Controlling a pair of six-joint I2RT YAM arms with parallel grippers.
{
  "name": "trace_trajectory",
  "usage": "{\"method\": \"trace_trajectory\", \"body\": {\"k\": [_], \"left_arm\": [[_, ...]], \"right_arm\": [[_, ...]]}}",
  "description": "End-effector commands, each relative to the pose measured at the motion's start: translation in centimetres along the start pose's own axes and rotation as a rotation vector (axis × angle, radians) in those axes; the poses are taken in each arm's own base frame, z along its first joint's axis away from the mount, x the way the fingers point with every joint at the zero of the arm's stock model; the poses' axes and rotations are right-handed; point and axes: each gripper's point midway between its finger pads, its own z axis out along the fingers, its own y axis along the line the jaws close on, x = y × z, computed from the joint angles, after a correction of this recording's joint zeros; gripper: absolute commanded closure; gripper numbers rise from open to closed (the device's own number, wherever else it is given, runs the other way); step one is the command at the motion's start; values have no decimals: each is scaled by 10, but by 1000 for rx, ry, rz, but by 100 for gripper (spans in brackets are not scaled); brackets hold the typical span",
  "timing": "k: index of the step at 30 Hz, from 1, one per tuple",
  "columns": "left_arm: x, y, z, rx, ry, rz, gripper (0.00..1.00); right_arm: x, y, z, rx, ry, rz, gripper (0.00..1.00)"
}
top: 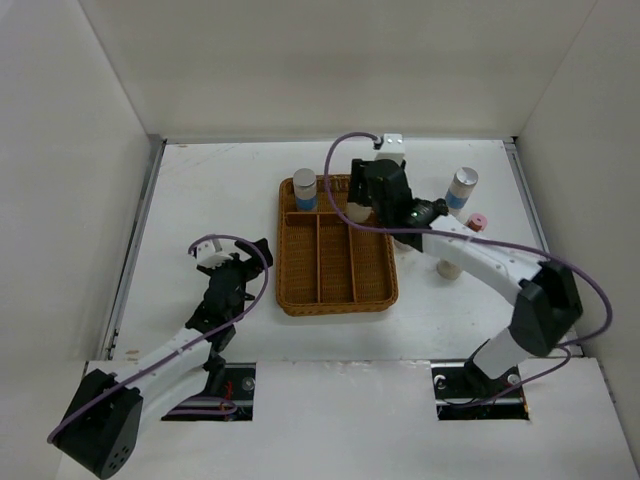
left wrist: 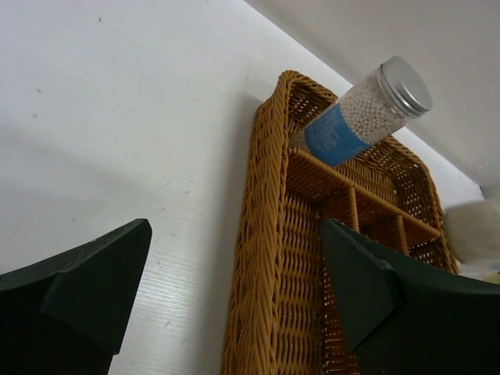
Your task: Organize the condiment bottles
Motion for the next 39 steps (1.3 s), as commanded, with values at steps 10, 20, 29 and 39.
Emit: {"method": "trace_trajectory", "body": {"k": [10,20,29,39], "left_arm": [[-7,2,0,-10,-28,-5,0],[-5,4,2,-20,-25,0,0],[-5,2,1,-8,-18,-7,0],[-7,3,1,-16,-28,-6,0]], "right_arm": [[-56,66,82,-102,-173,102,50],[-13,66,112,-69,-112,110,49],[-1,64,114,-64,-90,101,23],[-29,48,85,-69,-129,133,15]]}}
